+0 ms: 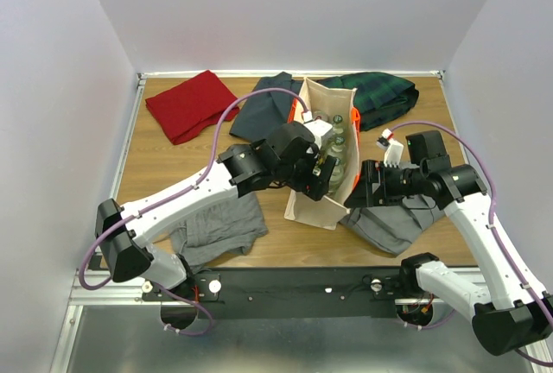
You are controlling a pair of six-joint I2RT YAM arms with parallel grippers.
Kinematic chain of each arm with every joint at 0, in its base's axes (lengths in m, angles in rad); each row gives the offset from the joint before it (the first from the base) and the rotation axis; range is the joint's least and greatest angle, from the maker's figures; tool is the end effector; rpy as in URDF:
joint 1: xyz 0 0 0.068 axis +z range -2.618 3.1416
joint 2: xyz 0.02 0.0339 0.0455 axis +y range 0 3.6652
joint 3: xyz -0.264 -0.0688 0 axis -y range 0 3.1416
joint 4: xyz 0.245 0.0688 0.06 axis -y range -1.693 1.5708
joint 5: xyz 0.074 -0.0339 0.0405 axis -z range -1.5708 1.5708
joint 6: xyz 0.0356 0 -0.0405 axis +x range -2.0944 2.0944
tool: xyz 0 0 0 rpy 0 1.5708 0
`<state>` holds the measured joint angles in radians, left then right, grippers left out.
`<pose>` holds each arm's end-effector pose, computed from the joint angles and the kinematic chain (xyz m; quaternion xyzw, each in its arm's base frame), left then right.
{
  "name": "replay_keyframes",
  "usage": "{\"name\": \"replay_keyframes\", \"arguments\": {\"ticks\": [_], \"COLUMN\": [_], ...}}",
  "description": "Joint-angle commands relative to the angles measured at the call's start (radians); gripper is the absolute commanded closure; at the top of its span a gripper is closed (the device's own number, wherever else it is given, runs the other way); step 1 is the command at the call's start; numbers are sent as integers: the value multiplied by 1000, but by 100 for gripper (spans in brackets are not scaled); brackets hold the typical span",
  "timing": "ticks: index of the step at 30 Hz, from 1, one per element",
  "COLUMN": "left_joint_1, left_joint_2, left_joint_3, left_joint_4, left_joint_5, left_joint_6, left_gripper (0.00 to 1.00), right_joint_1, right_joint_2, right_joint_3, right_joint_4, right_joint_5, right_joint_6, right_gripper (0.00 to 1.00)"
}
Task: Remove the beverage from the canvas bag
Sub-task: Adjust the canvas bag at the center of the board.
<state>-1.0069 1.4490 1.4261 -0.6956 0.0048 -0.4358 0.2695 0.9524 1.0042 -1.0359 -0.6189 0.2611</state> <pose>0.1691 -0.2678 0.3578 0.2574 0.8734 -0.2746 0.3090 0.1541 0.0640 0.3154 -0.0919 0.9114 0.3535 0.1893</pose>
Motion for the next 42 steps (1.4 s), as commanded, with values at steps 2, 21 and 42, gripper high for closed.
{"name": "replay_keyframes", "arguments": {"ticks": [2, 21, 42], "left_joint_1": [-18, -19, -70], "left_joint_2": [-16, 57, 231], "left_joint_3": [-68, 114, 274], "left_joint_4": [-68, -81, -237], "left_joint_5": [-88, -218, -295], "left_joint_6": [-41, -61, -81], "left_gripper": [2, 1, 1], "right_joint_1": [14, 45, 94], "right_joint_2": [-24, -40, -53], "right_joint_3": [-32, -102, 22], "right_joint_4": [-70, -44, -56], "right_joint_5": [-53, -102, 165], "right_joint_6": [-20, 0, 35], "right_gripper": [0, 1, 0]}}
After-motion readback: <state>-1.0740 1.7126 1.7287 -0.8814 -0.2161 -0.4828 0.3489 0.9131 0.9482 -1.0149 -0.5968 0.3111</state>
